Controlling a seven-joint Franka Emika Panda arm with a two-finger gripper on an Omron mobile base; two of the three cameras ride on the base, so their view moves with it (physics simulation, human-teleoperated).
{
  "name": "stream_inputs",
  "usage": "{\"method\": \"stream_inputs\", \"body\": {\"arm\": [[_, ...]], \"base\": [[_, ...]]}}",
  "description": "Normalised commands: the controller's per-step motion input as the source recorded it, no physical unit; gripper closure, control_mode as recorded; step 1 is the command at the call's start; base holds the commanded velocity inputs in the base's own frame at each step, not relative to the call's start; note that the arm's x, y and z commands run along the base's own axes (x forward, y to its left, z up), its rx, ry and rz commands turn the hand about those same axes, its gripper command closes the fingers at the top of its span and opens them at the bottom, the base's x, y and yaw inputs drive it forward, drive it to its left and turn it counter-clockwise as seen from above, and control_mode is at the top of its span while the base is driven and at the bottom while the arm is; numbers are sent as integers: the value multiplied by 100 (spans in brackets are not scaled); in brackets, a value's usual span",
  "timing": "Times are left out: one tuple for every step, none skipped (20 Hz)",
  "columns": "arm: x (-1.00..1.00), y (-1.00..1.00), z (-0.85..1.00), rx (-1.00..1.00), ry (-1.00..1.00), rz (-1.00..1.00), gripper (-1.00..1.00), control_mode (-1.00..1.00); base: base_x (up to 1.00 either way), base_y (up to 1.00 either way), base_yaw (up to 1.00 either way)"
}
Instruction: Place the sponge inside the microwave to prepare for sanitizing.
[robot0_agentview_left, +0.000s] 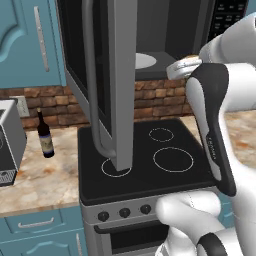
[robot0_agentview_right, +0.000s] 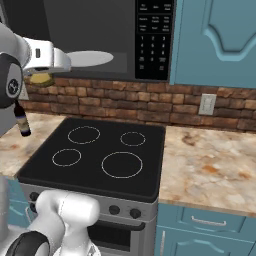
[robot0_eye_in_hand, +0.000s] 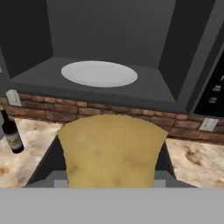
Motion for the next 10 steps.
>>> {"method": "stream_inputs", "body": {"arm": [[40, 0, 0, 0, 0, 9, 100, -100], [51, 0, 0, 0, -2, 7, 100, -100], [54, 0, -4, 0, -11, 8, 100, -100], [58, 13, -7, 0, -11, 8, 100, -100], [69, 22, 0, 0, -6, 4, 100, -100], [57, 31, 0, 0, -4, 2, 100, -100], [61, 38, 0, 0, -5, 0, 100, -100], [64, 34, -1, 0, -3, 0, 100, -100], [74, 33, -14, 0, 0, 0, 100, -100], [76, 27, -19, 0, 0, 0, 100, -100]], "base": [[0, 0, 0], [0, 0, 0], [0, 0, 0], [0, 0, 0], [0, 0, 0], [0, 0, 0], [0, 0, 0], [0, 0, 0], [0, 0, 0], [0, 0, 0]]}}
